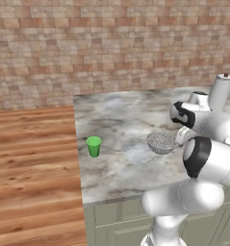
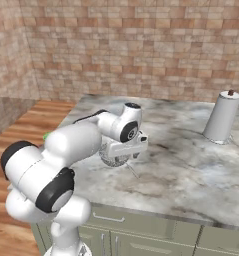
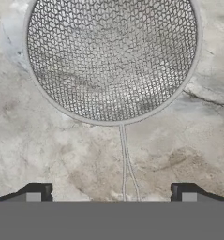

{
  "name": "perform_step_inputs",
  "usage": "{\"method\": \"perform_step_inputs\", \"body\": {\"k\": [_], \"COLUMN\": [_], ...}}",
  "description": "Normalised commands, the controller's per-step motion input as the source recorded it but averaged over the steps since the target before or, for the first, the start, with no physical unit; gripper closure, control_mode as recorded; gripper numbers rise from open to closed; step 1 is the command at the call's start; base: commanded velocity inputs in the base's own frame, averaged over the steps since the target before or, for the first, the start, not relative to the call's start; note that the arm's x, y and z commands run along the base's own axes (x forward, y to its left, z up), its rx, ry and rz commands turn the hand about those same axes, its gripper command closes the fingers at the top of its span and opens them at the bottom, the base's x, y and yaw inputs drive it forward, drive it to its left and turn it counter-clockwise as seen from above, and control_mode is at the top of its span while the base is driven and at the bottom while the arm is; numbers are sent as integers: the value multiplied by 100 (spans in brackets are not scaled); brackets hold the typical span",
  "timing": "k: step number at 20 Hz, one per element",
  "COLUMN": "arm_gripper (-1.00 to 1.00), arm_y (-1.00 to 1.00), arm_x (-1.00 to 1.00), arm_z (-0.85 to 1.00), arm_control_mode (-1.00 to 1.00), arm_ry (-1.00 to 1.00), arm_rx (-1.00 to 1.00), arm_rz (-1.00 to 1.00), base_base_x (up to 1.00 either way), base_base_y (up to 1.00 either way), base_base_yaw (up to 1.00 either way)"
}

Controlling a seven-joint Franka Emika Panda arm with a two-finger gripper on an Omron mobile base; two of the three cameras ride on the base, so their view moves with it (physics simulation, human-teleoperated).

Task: Pick the strainer and cup and place them in the sink. Then turn on the water.

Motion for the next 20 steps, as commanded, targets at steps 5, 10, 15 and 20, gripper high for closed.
{"method": "perform_step_inputs", "body": {"k": [5, 10, 15, 20], "arm_gripper": [-100, -100, -100, -100], "arm_y": [0, 0, -1, -5], "arm_x": [0, 0, 0, 0], "arm_z": [-34, -42, -9, 0], "arm_control_mode": [-100, -100, -100, -100], "arm_ry": [0, -3, -8, -9], "arm_rx": [0, 0, 0, 0], "arm_rz": [0, 0, 0, 0], "base_base_x": [0, 0, 0, 0], "base_base_y": [0, 0, 0, 0], "base_base_yaw": [0, 0, 0, 0]}}
